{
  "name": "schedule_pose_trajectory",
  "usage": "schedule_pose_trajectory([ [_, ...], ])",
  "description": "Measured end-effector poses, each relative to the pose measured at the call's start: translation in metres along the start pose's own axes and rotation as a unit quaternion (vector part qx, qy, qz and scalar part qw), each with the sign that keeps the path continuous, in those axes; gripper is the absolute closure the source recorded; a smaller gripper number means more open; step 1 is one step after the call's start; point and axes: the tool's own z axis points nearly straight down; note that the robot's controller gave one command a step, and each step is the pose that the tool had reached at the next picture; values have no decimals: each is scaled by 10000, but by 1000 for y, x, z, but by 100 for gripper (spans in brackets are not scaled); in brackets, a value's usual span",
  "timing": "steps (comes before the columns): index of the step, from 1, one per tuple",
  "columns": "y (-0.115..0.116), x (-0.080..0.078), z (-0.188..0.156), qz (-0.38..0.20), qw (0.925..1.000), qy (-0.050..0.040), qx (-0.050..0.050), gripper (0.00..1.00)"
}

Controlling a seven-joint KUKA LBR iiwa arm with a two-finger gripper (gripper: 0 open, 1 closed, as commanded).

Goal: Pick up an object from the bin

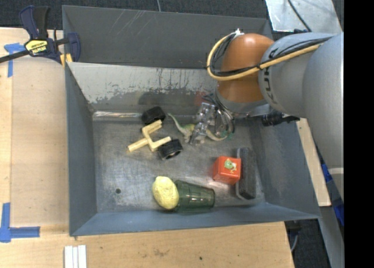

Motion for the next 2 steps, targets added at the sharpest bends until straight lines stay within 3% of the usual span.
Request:
schedule_pose_trajectory([
  [2,-1,4,-21,-4,9999,114,21,100],
])
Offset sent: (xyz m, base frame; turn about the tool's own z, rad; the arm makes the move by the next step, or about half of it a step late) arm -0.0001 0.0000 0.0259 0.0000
